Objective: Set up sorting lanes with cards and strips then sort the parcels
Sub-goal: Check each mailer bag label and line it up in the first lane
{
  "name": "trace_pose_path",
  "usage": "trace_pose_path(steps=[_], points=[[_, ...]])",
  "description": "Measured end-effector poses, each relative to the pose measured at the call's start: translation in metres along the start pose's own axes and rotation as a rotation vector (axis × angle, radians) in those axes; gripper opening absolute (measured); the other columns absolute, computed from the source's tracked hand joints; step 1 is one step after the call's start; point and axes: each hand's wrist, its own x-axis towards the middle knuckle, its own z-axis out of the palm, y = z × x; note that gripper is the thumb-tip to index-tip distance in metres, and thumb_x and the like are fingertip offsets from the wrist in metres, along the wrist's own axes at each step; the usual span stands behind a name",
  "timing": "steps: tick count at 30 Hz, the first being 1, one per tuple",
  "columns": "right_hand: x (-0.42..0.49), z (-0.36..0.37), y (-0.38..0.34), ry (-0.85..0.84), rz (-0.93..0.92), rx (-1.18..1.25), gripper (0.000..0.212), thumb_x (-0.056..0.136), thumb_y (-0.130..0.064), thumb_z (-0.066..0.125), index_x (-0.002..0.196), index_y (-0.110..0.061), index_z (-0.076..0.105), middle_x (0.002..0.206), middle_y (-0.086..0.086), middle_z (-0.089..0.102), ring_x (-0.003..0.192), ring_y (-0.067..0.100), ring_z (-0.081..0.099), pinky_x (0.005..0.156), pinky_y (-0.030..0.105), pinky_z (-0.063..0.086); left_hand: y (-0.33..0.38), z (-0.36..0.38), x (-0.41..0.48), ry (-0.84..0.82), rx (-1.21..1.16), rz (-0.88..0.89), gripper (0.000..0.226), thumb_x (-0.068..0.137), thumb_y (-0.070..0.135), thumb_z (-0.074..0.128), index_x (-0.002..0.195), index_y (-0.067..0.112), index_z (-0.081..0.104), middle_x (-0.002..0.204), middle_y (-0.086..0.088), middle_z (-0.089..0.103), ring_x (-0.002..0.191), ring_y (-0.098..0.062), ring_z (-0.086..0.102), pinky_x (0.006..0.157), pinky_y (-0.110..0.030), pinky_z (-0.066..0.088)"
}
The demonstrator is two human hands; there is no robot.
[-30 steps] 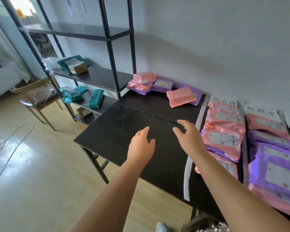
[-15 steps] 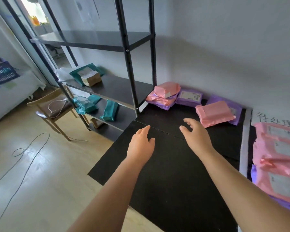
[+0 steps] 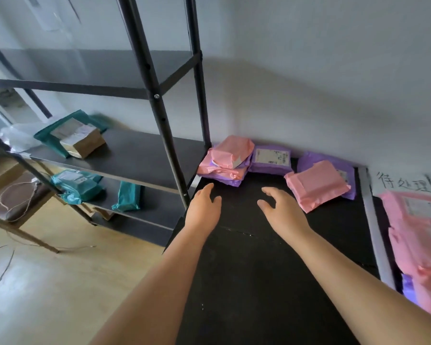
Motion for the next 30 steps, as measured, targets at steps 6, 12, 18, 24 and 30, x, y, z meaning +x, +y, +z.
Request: trace_pose_path(steps=[6,12,18,24,30], points=[[0.07,0.029,-0.022,0.019,0.101,-0.034,0.048,0.099,-0.031,0.058,0.145,-0.021,0.048,0.146,0.0,0.053,0.132,0.021,0.051,0.106,0.039,0.043,-0.003,-0.003,0.096,-0.072,0.042,0.093,0.048,0.102,0.024,0.046,0.149,0.024,0.039,0.14,-0.006,0.053,0.116,-0.027,0.057,0.082,-0.032,0.044],[0.135,0.065,-0.032,0.01,0.177,-0.056,0.04,0.1,-0.031,0.057,0.138,-0.019,0.053,0.134,0.003,0.061,0.12,0.024,0.059,0.095,0.038,0.048,-0.016,0.008,0.183,-0.161,0.037,0.045,0.043,0.101,0.019,0.04,0.143,0.016,0.045,0.142,-0.009,0.054,0.119,-0.031,0.057,0.088,-0.031,0.044],[0.188,0.083,-0.036,-0.046,0.266,-0.1,0.041,0.103,-0.036,0.047,0.141,-0.019,0.048,0.131,0.006,0.061,0.115,0.026,0.06,0.091,0.041,0.05,-0.008,0.022,0.236,-0.206,-0.03,0.012,0.063,0.099,0.01,0.04,0.157,0.026,0.021,0.16,-0.002,0.03,0.14,-0.028,0.037,0.104,-0.033,0.036],[0.217,0.091,-0.041,-0.081,0.33,-0.072,0.046,0.103,-0.038,0.047,0.144,-0.019,0.044,0.135,0.004,0.058,0.115,0.023,0.059,0.093,0.041,0.051,-0.009,0.028,0.256,-0.271,0.015,0.053,0.059,0.089,-0.004,0.037,0.144,0.016,0.041,0.145,-0.011,0.046,0.123,-0.033,0.05,0.098,-0.037,0.044],[0.205,0.086,-0.041,0.0,0.301,0.03,0.038,0.101,-0.028,0.051,0.138,-0.019,0.05,0.126,0.003,0.063,0.1,0.018,0.06,0.073,0.028,0.048,-0.005,0.019,0.24,-0.248,-0.097,0.117,0.061,0.093,-0.001,0.047,0.149,0.022,0.04,0.144,-0.006,0.051,0.127,-0.026,0.053,0.095,-0.026,0.044]])
